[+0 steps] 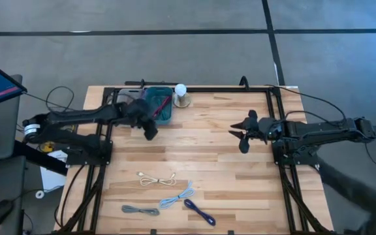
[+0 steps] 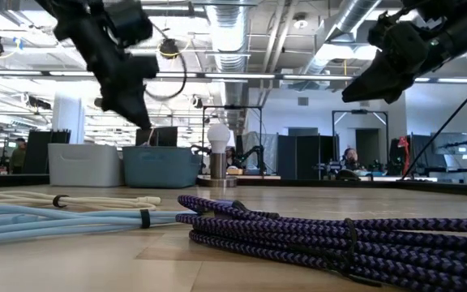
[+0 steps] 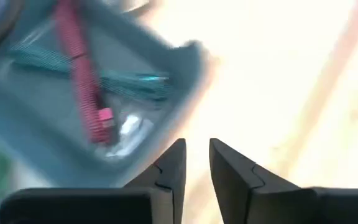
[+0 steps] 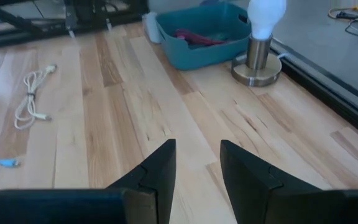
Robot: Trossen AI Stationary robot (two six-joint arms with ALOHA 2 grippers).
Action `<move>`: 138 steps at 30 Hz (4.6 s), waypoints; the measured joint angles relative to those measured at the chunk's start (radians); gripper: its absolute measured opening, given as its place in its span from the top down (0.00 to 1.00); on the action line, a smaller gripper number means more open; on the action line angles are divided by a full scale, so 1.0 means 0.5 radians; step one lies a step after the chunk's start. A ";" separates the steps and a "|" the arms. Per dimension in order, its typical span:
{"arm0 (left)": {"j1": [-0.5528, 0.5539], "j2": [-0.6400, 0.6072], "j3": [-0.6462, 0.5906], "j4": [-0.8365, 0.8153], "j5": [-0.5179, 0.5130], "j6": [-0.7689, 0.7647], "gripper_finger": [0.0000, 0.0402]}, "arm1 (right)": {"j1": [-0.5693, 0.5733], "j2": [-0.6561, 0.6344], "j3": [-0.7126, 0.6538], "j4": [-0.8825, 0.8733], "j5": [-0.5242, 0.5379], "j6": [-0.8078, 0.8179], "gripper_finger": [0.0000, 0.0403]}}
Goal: Pick & Place USB Port
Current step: Put the white charger cable into the gray bin
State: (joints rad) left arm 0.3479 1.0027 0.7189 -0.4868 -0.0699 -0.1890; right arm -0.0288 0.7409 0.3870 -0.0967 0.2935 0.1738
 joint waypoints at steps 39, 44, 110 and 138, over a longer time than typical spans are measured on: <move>-1.447 -0.042 0.004 0.430 -0.138 -0.466 0.85 | 0.000 0.000 0.001 0.631 -0.009 0.005 0.71; -1.479 0.083 0.004 0.431 -0.110 -0.530 0.80 | -0.001 0.000 0.001 0.630 -0.009 0.001 0.71; -1.486 0.804 -0.119 0.369 0.185 -0.893 0.98 | 0.000 0.001 0.001 0.552 -0.009 0.005 0.71; -1.241 -0.247 -0.116 0.036 -1.405 -0.257 0.99 | -0.001 0.001 0.000 0.474 -0.007 0.007 0.71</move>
State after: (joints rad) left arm -0.2724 0.8793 0.6609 -0.4686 -0.7722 -0.3173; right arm -0.0292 0.7414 0.3870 0.1402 0.2901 0.1772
